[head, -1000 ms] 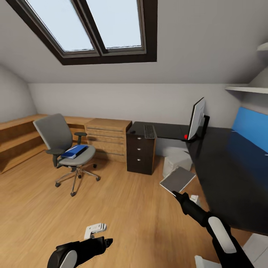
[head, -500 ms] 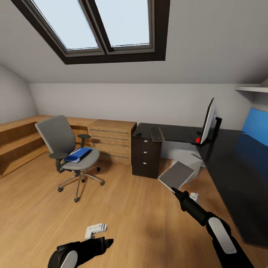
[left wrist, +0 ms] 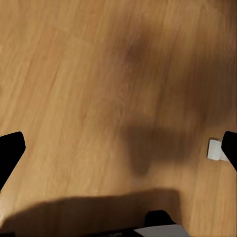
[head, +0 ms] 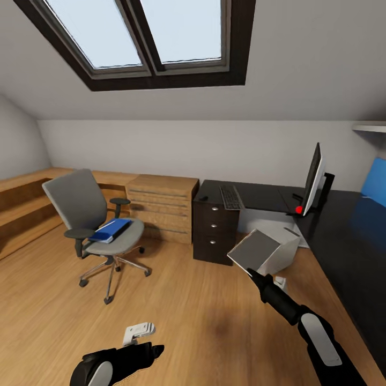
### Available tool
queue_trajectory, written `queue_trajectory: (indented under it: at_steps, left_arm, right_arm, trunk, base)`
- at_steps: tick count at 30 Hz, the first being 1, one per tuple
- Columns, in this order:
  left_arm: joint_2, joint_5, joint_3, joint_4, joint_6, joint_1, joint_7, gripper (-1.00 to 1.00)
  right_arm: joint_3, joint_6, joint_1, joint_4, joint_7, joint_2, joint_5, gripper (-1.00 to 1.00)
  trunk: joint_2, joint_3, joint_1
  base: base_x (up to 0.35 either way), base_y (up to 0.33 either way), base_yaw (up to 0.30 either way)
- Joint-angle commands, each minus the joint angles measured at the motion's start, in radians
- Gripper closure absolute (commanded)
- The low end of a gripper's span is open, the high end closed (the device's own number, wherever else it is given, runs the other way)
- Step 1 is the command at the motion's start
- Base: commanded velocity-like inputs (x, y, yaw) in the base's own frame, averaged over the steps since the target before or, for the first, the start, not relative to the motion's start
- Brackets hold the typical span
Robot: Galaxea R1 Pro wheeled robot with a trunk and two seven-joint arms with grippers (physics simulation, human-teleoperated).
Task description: In the bedroom, organize the workspace by keeping the computer under the desk, ensuring the monitor is on the desk, placing the keyboard on the desk next to the monitor, placing the mouse on the desk next to the keyboard, moving the folder from the swivel chair onto the desk next to the mouse, stacking the notebook on top of the folder with the pen on top of the notebook, and positioning the swivel chair next to the desk.
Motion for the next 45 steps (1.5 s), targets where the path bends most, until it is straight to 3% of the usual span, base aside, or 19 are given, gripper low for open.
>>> queue_trajectory:
  at_steps: [1, 12, 25, 45]
  left_arm:
    - [0.001, 0.010, -0.002, -0.001, 0.002, -0.001, 0.010, -1.00]
    - [0.000, 0.009, -0.003, 0.024, 0.002, -0.001, 0.009, -1.00]
    - [0.001, 0.007, -0.002, 0.025, 0.002, -0.001, 0.009, -1.00]
    - [0.001, 0.007, -0.001, 0.025, 0.002, -0.001, 0.009, -1.00]
  right_arm:
    - [-0.002, 0.008, -0.001, 0.000, 0.002, 0.000, -0.007, 1.00]
    - [-0.003, 0.004, -0.001, 0.001, 0.003, -0.002, -0.006, 1.00]
    - [-0.004, 0.005, -0.001, 0.001, 0.004, -0.002, -0.005, 1.00]
    - [-0.004, 0.003, -0.001, 0.001, 0.003, -0.003, -0.005, 1.00]
  trunk:
    - [-0.001, -0.001, 0.001]
    - [-0.001, -0.001, 0.001]
    - [-0.001, -0.001, 0.001]
    - [0.139, 0.061, -0.076]
  base:
    - [0.329, -0.038, 0.000]
    - [0.209, -0.120, -0.098]
    - [0.180, 0.032, -0.097]
    - [0.319, 0.010, -0.001]
